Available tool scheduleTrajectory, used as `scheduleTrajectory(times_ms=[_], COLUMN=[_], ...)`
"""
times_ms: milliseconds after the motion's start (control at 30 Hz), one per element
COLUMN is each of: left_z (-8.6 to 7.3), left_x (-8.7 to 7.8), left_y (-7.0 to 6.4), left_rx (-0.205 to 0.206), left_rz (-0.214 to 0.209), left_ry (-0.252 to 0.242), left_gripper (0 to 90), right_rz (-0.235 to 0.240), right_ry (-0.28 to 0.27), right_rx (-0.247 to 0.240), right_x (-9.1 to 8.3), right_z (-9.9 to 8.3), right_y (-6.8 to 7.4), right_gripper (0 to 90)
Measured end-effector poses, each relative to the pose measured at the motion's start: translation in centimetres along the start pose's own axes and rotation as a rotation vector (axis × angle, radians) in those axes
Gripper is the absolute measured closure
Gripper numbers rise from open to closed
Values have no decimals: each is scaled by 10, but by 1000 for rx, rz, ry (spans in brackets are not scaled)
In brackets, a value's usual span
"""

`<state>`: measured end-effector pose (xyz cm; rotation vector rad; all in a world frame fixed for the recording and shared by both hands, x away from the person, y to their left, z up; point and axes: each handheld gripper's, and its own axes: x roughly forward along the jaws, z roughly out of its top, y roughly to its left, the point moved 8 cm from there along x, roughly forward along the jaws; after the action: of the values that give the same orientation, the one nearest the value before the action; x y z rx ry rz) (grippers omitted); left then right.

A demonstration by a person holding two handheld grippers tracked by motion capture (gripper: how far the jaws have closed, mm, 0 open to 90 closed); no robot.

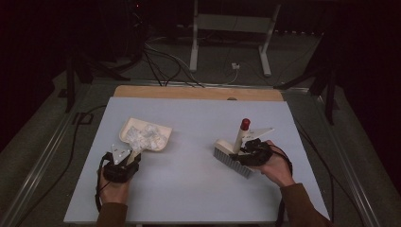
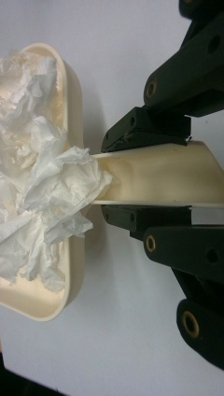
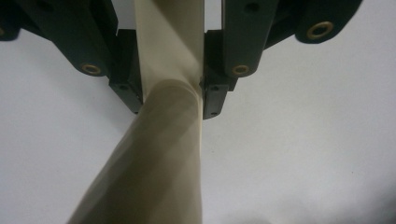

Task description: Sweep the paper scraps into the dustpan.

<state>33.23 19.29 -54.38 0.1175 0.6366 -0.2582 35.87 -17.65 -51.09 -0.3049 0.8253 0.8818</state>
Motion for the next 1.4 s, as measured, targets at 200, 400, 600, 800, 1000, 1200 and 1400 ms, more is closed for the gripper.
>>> scheduleTrajectory(times_ms=[200,400,600,800,1000,1200,1400], left_z=[-1,-2,-3,-3,-4,-4,-5], left_x=[-1,0,1,2,2,1,0], left_y=[4,3,3,1,1,3,4], left_rx=[-15,-12,-19,-6,-14,-24,-30], left_rz=[27,34,48,61,69,77,86], left_ry=[-12,-5,1,-3,-3,-8,-11], left_gripper=[663,663,663,663,663,663,663], right_rz=[-38,-87,-136,-229,-292,-259,-256], right_ry=[-50,-126,-216,-279,-307,-279,-266], right_rx=[11,51,144,259,316,287,178], right_x=[-6,-14,-20,-14,-10,-13,-25], right_z=[7,15,24,29,32,33,32], right_y=[-1,-2,-2,-4,-8,-9,-9], right_gripper=[588,586,609,617,696,701,702])
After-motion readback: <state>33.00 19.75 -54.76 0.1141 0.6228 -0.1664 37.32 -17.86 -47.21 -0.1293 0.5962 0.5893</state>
